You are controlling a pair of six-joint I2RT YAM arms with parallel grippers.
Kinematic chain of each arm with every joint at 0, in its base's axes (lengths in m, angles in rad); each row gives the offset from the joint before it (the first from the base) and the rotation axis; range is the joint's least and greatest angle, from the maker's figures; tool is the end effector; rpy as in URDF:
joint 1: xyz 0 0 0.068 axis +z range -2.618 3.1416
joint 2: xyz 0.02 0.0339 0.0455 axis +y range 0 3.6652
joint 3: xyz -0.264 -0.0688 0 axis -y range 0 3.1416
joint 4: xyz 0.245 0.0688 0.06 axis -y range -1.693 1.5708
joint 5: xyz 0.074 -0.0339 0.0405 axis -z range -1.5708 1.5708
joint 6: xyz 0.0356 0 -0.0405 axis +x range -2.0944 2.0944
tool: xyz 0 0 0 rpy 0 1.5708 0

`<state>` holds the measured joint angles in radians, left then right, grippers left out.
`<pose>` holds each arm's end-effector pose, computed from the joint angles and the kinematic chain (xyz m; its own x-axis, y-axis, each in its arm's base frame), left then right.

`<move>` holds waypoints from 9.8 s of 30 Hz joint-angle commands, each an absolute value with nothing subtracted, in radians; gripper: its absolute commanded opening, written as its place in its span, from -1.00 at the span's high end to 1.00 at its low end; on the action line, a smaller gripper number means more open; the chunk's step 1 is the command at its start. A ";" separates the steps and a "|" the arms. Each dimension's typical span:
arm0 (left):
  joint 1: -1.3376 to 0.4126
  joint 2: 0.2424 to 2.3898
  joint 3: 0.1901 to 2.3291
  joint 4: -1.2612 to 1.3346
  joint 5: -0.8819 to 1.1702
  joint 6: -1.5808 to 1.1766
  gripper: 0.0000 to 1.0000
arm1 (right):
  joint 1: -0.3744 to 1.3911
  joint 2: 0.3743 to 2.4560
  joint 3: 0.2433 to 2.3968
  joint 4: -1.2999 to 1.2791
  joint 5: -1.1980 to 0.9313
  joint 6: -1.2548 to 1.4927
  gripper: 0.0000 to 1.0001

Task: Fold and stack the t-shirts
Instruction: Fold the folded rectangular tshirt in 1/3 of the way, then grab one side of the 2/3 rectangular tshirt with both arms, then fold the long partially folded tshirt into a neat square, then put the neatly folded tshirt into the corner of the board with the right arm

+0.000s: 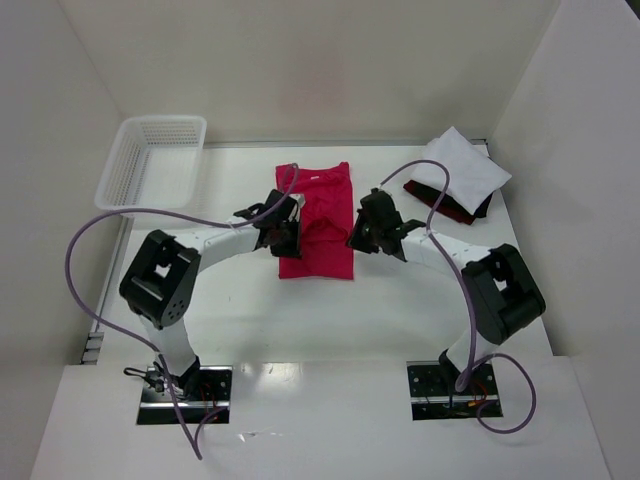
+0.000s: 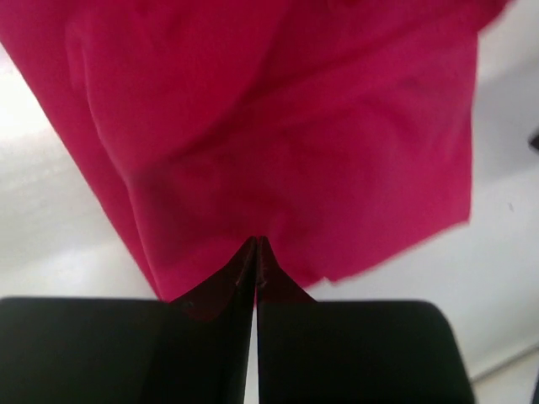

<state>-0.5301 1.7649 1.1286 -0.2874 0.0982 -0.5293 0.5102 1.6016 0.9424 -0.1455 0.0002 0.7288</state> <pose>0.3171 -0.1899 0.1879 -0.8740 -0.0702 -0.4809 0.1308 0.9190 -0.3719 0.2919 0.1634 0.1958 -0.7943 0.3187 -0.5173 0.0546 0.8854 0.4616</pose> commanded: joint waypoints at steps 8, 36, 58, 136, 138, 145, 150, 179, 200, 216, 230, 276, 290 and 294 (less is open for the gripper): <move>-0.502 1.919 1.311 -0.282 -0.018 -0.522 0.87 | 0.515 1.741 1.052 -0.086 0.000 0.724 0.71; -0.368 1.810 1.401 -0.212 -0.086 -0.482 -0.65 | 0.468 2.045 1.425 -0.126 0.115 0.673 0.61; -0.413 1.588 0.937 -0.169 0.153 -0.564 -0.74 | 0.457 1.684 0.979 -0.081 -0.017 0.710 -0.42; -0.474 1.557 0.856 -0.311 -0.052 -0.591 1.00 | 0.627 1.434 0.730 -0.204 0.288 0.922 1.00; -0.474 1.504 0.815 -0.311 -0.003 -0.600 1.00 | 0.627 1.425 0.721 -0.186 0.235 0.922 1.00; -0.494 1.373 0.805 -0.359 0.025 -0.660 1.00 | 0.638 1.333 0.655 -0.173 0.213 0.933 1.00; -0.590 1.322 0.795 -0.402 -0.012 -0.718 1.00 | 0.696 1.224 0.646 -0.186 0.225 0.966 1.00; -0.505 1.141 1.034 -0.589 -0.276 -0.783 1.00 | 0.631 1.370 1.156 -0.298 0.299 0.790 1.00; -0.178 1.930 1.491 -0.361 -0.060 -0.535 0.90 | 0.437 1.999 1.594 -0.230 0.187 0.715 1.00; -0.160 1.823 1.481 -0.304 0.004 -0.494 -0.98 | 0.397 1.921 1.541 -0.146 0.010 0.647 -0.57; -0.198 1.583 1.077 -0.259 0.109 -0.514 -0.98 | 0.449 1.848 1.218 -0.072 -0.173 0.652 -0.99; -0.156 1.316 1.132 -0.400 0.137 -0.427 -0.98 | 0.502 2.164 1.393 -0.104 -0.123 0.727 0.91; -0.117 1.313 1.150 -0.431 0.189 -0.365 -0.98 | 0.324 2.085 1.768 -0.368 -0.044 0.571 1.00; -0.117 1.322 1.140 -0.440 0.210 -0.354 -0.98 | 0.236 2.095 1.888 -0.442 -0.054 0.519 1.00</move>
